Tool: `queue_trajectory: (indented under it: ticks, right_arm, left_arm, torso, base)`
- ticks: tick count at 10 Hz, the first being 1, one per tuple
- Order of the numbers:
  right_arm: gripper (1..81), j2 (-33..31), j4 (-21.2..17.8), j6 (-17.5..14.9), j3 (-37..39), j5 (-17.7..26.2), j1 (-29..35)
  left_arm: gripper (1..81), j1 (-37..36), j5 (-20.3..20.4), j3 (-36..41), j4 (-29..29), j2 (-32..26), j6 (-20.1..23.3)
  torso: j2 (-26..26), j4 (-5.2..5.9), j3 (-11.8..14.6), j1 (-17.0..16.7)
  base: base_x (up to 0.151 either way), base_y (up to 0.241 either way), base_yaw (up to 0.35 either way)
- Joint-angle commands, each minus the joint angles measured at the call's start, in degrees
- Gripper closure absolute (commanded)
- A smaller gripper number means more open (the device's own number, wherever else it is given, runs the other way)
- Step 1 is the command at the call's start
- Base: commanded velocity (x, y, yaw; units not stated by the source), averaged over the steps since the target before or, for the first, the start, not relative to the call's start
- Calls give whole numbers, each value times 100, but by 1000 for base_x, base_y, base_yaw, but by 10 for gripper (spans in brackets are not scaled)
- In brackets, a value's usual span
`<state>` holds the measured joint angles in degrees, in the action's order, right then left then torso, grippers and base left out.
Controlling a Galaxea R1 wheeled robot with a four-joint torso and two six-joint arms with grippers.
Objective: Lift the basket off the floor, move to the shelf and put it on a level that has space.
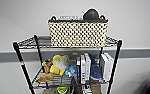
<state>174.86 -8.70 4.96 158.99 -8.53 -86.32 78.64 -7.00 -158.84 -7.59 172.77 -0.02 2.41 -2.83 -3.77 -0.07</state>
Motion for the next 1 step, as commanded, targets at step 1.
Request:
queue_trajectory:
  ticks: [1]
  right_arm:
    - [10, 95, 123, 5, 35, 273, 163]
  left_arm:
    - [10, -363, -153, -103, 48, 48, 2]
  torso:
    - [0, 0, 0, 7]
  base:
    - [0, 0, 0]
